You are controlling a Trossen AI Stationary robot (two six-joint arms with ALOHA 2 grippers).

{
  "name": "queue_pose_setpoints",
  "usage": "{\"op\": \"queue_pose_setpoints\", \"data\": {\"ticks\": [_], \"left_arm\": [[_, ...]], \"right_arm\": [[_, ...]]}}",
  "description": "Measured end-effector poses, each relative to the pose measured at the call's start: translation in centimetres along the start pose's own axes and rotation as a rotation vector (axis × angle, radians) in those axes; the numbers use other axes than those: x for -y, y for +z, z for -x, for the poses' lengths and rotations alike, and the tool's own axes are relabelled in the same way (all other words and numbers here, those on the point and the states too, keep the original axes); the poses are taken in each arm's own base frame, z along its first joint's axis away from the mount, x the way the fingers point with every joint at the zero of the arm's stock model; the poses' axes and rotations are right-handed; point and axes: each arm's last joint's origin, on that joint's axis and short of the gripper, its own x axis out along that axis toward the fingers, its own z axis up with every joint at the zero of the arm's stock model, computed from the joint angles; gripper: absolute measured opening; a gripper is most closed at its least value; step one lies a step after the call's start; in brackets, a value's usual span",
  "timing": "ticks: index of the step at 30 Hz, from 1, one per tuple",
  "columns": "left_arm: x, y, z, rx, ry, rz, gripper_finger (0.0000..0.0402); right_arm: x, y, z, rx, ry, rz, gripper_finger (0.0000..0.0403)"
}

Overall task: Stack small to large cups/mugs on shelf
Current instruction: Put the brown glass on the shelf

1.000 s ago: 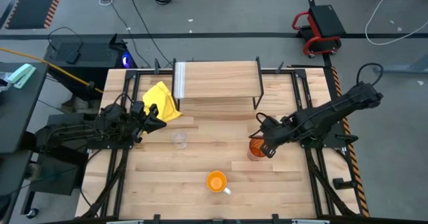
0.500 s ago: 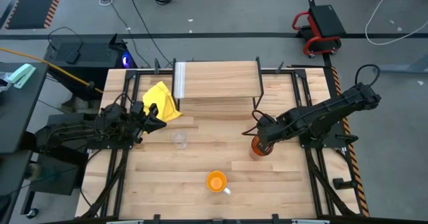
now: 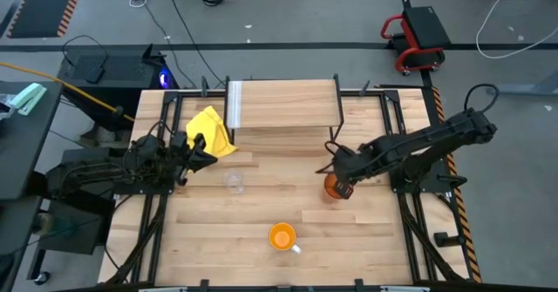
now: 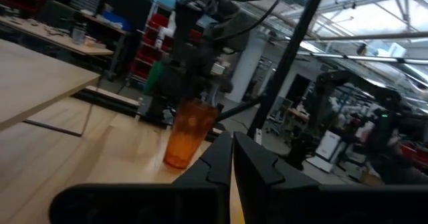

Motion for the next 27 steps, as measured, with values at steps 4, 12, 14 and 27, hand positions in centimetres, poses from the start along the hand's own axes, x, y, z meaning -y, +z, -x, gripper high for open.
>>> {"op": "queue_pose_setpoints", "data": {"ticks": [4,12,14,27], "left_arm": [[-0.1,0.0,0.0,0.018,0.042,-0.014,0.0026],[-0.2,0.0,0.0,0.020,0.058,-0.105,0.0025],[-0.2,0.0,0.0,0.020,0.058,-0.120,0.0022],[-0.2,0.0,0.0,0.021,0.058,-0.139,0.0034]], "right_arm": [[-0.1,2.3,3.0,0.113,0.054,0.036,0.0009],[2.8,7.0,10.1,0.327,0.053,-0.007,0.0007],[4.1,8.0,11.9,0.377,0.029,-0.041,0.0007],[11.2,13.5,17.6,0.463,-0.166,-0.148,0.0007]]}}
